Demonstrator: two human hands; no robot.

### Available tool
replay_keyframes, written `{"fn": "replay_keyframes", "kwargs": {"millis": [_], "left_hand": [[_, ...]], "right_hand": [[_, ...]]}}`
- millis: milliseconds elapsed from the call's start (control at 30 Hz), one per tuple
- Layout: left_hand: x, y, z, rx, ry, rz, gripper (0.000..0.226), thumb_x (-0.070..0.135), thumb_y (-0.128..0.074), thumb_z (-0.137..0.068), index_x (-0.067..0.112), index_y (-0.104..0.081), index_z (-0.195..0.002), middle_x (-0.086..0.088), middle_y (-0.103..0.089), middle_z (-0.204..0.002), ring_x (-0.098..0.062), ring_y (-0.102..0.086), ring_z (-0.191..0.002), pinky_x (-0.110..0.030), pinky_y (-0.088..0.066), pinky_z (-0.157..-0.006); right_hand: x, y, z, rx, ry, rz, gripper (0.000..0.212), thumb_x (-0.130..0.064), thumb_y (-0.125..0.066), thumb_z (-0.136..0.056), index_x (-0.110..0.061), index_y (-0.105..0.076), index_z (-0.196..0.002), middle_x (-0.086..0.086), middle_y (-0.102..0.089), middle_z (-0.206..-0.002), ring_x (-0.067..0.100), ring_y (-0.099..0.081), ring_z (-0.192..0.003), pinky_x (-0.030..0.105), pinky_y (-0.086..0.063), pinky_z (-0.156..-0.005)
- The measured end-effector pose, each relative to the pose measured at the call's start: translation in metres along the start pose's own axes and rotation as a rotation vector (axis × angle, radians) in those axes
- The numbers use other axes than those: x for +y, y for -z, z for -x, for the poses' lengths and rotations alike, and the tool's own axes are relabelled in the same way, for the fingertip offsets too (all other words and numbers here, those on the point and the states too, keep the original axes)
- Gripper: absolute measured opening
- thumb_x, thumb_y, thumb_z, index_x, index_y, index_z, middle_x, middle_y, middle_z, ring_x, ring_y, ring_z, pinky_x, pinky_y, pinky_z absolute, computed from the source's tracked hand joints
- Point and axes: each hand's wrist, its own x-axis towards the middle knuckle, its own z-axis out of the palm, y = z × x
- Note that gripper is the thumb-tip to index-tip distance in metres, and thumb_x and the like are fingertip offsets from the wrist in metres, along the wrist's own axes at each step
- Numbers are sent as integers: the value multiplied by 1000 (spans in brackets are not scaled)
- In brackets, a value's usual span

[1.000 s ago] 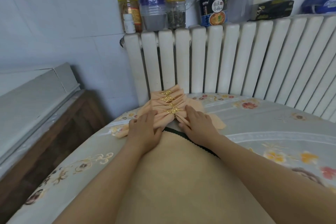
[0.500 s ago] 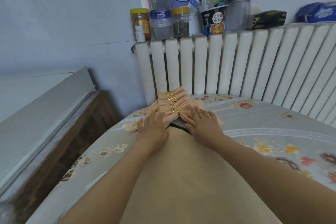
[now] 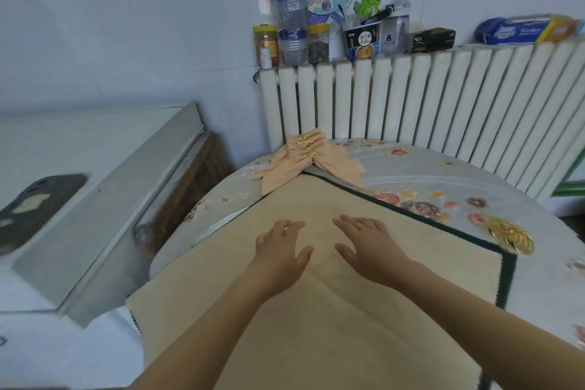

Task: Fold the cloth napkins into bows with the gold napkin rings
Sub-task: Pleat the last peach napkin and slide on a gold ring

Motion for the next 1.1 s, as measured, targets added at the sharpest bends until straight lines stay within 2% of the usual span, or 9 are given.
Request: {"fn": "replay_keyframes", "kwargs": {"millis": [233,333,433,500,567,667,800,967,1100], "left_hand": [[14,-4,121,-246,42,-9,39,41,-44,-95,20,-48,-127,0,-42,-127,-20,-44,-118,-30,-34,-103],[13,-7,157,-263,6,-47,45,46,-49,-92,22,-45,-129,1,-38,-130,-18,-37,-123,-30,-32,-105],[8,-10,184,-295,-24,-59,61,59,-53,-85,31,-37,-136,5,-28,-141,-15,-25,-132,-28,-23,-110],[5,-14,199,-378,-31,-44,85,77,-53,-69,37,-28,-140,4,-16,-150,-17,-13,-139,-30,-15,-114],[5,-20,209,-398,-35,-51,116,97,-36,-43,42,-17,-144,6,-1,-155,-15,1,-144,-31,-6,-116],[0,-27,213,-343,-10,-38,127,101,-15,-29,48,-12,-144,9,6,-157,-12,7,-144,-31,0,-115],[5,-26,214,-329,15,-30,116,96,-34,-35,52,-18,-142,9,1,-157,-13,3,-144,-30,-1,-114],[9,-25,215,-281,33,5,104,86,-31,-41,52,-28,-139,9,-8,-156,-13,-4,-143,-31,-5,-114],[12,-25,217,-262,21,24,102,86,-31,-41,51,-33,-137,11,-14,-154,-12,-8,-142,-29,-7,-113]], "right_hand": [[-11,-23,119,-81,36,-180,50,-44,-46,-93,-26,-40,-139,-6,-43,-144,17,-36,-132,27,-23,-110],[-16,-31,156,-112,61,-222,73,-66,-29,-76,-26,-47,-135,-6,-41,-144,15,-34,-133,26,-21,-109],[-16,-32,186,-124,68,-221,83,-76,-25,-66,-37,-40,-137,-16,-28,-149,7,-21,-136,23,-13,-110],[-15,-30,200,-180,83,-250,85,-82,-45,-63,-44,-33,-139,-24,-16,-150,0,-9,-137,21,-6,-110],[-14,-27,210,-252,95,-272,95,-83,-59,-54,-51,-26,-138,-30,-2,-147,-4,4,-136,20,1,-110],[-19,-26,215,-275,102,-300,96,-81,-60,-46,-57,-27,-133,-31,0,-146,-3,7,-138,22,2,-111],[-25,-28,214,-192,42,-336,75,-75,-67,-45,-54,-48,-114,-31,-20,-137,3,-12,-137,27,-8,-112],[-33,-32,213,-113,23,-344,29,-57,-75,-60,-49,-49,-71,-33,-38,-109,5,-33,-114,25,-23,-101],[-40,-33,212,-63,69,-277,13,-39,-72,-77,-28,-66,-81,-28,-37,-85,7,-36,-93,21,-32,-89]]}}
